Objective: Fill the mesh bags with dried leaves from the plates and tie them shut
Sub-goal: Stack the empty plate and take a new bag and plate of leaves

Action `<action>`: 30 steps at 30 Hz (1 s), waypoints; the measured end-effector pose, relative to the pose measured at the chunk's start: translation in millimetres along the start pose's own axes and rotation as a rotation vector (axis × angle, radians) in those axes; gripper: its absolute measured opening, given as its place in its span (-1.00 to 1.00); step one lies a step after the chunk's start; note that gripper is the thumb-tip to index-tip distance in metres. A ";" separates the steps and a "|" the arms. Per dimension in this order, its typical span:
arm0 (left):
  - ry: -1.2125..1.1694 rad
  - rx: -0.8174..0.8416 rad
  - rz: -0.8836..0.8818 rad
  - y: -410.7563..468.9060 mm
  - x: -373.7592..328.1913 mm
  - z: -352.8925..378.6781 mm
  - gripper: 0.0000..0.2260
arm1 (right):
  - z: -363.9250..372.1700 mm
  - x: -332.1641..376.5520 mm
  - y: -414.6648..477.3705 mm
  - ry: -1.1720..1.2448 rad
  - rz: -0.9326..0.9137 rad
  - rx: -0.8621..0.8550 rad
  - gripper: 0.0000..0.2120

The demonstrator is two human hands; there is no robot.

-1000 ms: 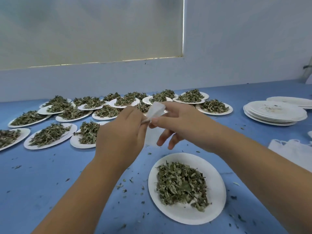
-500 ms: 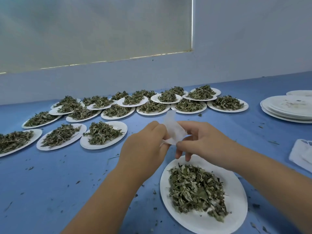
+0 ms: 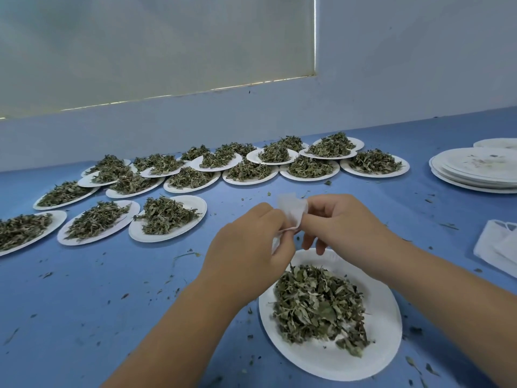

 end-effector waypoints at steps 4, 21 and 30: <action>-0.133 0.031 -0.207 -0.7 4.0 5.9 -0.91 | -3.3 -0.1 -0.4 -0.088 0.004 -0.053 -0.90; 0.140 0.135 -0.406 -1.6 4.0 -4.6 -0.96 | 1.2 2.3 -8.8 -0.378 -0.118 0.038 -0.74; 0.181 0.025 -0.199 0.3 -24.7 -24.1 -0.97 | 3.7 15.0 -7.6 -0.048 -0.242 -0.003 -0.86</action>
Point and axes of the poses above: each hand's wrist, its own y-axis towards the middle knuckle, its own z-axis out of the palm, x = y × z, the point moved 4 cm from there along y, towards the middle knuckle, and after that the axes turned 1 degree about -z, right-handed, at the moved point
